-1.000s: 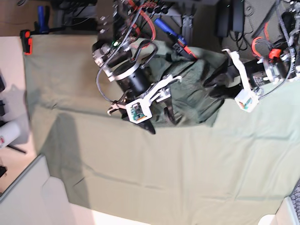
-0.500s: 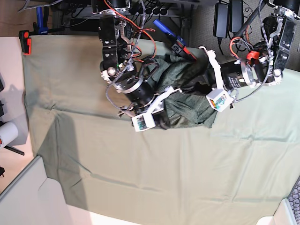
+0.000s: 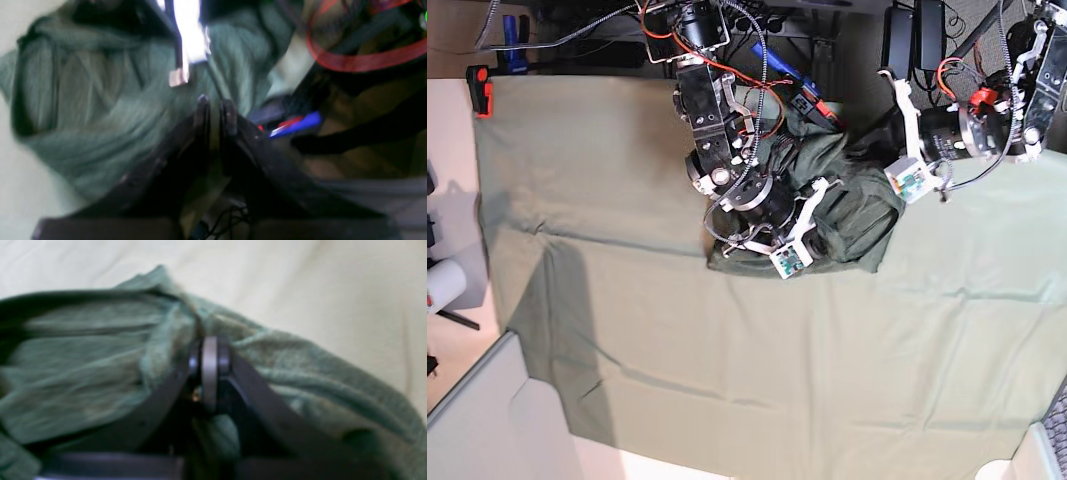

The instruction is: Fold the T-shirt properly

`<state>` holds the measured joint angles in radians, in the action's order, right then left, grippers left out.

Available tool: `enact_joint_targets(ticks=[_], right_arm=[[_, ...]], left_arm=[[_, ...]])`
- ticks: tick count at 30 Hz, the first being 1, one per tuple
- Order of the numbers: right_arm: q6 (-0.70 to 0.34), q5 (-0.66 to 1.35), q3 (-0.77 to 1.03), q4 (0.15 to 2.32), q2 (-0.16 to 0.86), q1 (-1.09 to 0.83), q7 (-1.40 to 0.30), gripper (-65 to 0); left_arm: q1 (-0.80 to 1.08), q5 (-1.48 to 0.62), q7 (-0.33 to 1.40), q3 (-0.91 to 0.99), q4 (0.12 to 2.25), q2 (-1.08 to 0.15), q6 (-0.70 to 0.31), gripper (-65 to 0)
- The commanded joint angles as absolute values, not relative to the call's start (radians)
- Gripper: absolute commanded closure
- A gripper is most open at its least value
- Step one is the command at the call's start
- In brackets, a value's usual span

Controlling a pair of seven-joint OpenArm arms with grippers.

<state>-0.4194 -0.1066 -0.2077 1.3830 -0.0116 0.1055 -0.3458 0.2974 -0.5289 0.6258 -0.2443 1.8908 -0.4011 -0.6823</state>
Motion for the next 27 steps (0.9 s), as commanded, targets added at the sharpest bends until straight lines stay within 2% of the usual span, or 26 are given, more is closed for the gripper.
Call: enact_joint_targets(ticks=[1, 11, 18, 22, 27], right_arm=[[-0.414, -0.109, -0.189, 1.396, -0.014, 0.13, -0.32, 0.0], [-0.415, 0.005, -0.159, 1.402, -0.014, 0.143, -0.314, 0.0], [-0.415, 0.007, -0.155, 1.462, -0.014, 0.15, -0.314, 0.0], [-0.415, 0.006, -0.123, 1.463, -0.014, 0.175, -0.314, 0.0], [-0.415, 0.004, -0.026, 1.461, -0.014, 0.198, -0.313, 0.0]], left_arm=[[0.3, -0.536, 0.606, -0.241, 1.909, -0.406, -0.698, -6.0], [0.305, -0.542, 0.603, -0.241, 1.91, -0.413, -0.698, -6.0], [0.364, -0.495, 0.609, -0.241, 2.01, -0.416, -0.698, -5.9], [0.366, -0.435, 0.583, -0.241, 2.012, -0.416, -0.698, 0.0], [0.36, -0.31, 0.472, -0.241, 1.975, -0.416, -0.698, 0.0]])
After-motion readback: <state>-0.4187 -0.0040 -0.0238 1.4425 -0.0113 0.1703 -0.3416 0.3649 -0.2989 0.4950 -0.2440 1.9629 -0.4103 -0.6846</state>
